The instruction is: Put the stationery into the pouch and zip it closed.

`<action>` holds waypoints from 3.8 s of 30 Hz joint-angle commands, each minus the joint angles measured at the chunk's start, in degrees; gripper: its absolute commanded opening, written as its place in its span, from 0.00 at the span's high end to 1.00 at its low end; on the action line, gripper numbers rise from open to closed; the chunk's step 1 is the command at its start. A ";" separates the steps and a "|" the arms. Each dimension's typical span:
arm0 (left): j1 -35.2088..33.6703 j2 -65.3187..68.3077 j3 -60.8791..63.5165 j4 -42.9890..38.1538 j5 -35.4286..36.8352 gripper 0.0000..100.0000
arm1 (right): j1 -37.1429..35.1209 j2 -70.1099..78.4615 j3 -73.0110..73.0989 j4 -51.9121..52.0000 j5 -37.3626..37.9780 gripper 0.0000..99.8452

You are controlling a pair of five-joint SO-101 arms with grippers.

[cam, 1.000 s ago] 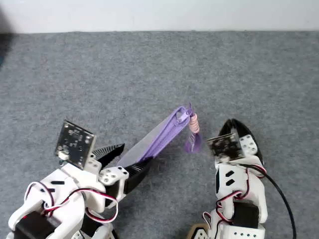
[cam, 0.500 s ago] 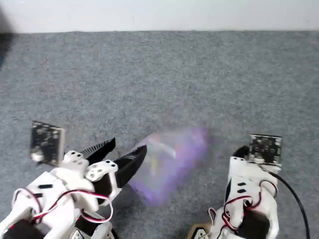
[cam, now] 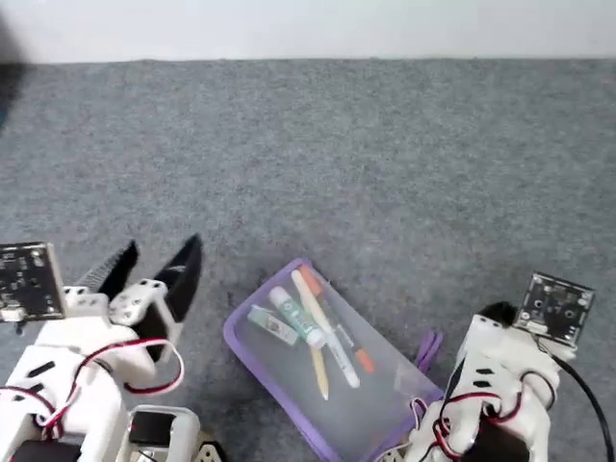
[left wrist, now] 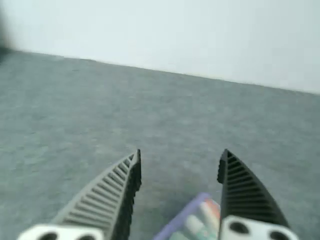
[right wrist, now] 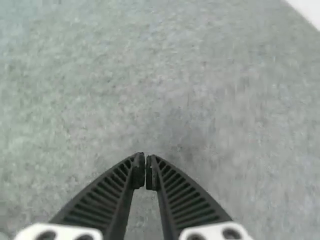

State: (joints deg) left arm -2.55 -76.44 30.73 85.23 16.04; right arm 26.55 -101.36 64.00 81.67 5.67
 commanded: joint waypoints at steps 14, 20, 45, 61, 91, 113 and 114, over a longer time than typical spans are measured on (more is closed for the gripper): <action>-13.71 0.00 28.79 -19.52 -1.67 0.78 | -8.66 0.57 6.68 -4.88 -5.54 0.99; -10.90 0.00 43.82 -35.25 -10.11 0.99 | -15.60 0.57 17.14 -10.07 -5.63 0.99; -10.29 0.00 65.80 -53.01 -15.74 0.99 | -17.01 0.57 32.62 -9.71 -5.54 0.99; -18.20 0.00 65.80 -53.01 -6.15 0.99 | -17.01 0.57 32.62 -9.71 -5.36 0.99; -18.29 0.00 65.80 -53.01 -6.15 0.99 | -17.01 0.57 32.53 -9.71 -5.36 0.99; -18.29 0.00 65.80 -53.01 -6.15 0.99 | -17.01 0.57 32.53 -9.71 -5.36 0.99; -18.29 0.00 65.80 -53.01 -6.15 0.99 | -17.01 0.57 32.53 -9.71 -5.36 0.99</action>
State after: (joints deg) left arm -20.40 -75.82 96.92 33.36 9.10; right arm 9.76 -101.27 95.56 71.12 0.40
